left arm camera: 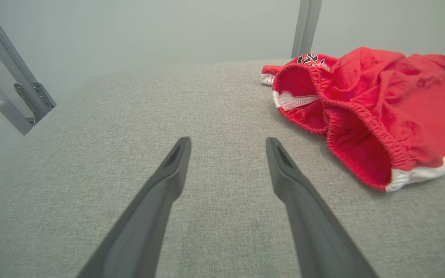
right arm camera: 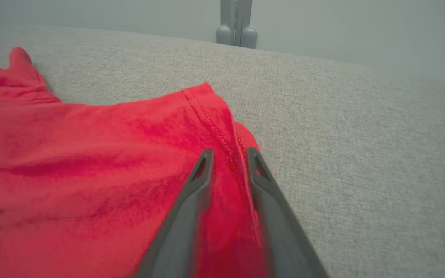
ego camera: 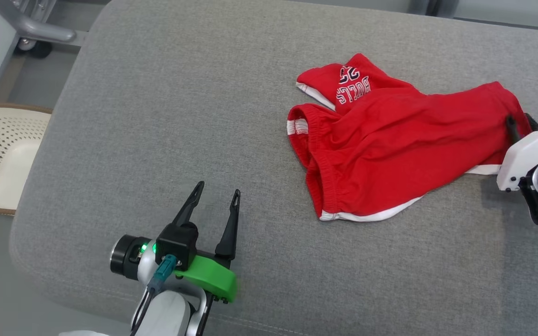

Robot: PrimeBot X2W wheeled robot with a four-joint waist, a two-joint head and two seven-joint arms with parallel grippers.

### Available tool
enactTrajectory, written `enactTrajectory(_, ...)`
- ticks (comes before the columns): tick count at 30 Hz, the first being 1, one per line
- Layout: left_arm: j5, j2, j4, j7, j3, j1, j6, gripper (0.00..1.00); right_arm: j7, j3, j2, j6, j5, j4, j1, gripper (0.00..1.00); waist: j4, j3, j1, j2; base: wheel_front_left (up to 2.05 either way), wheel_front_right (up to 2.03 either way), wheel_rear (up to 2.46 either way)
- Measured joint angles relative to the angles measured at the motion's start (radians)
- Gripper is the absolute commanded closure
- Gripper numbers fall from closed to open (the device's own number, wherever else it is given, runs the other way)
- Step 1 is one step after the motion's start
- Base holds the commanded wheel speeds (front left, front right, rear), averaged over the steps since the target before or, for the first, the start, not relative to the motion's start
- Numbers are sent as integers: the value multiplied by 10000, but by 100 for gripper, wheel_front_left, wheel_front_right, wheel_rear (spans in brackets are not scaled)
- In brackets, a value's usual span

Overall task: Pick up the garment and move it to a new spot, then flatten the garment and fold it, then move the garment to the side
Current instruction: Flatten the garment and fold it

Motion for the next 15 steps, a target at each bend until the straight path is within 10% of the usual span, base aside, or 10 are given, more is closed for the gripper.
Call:
enactTrajectory(6, -161, 0, -232, 0, 25, 28, 79, 0, -385, -654, 188, 0, -391, 58, 12, 0, 129, -162, 0, 0, 0, 0, 0)
enactTrajectory(15, -337, -4, -362, 0, -10, 58, 56, 0, -426, -2224, 608, 0, -1390, -3528, 2239, 0, -916, -475, 0, 0, 0, 0, 0)
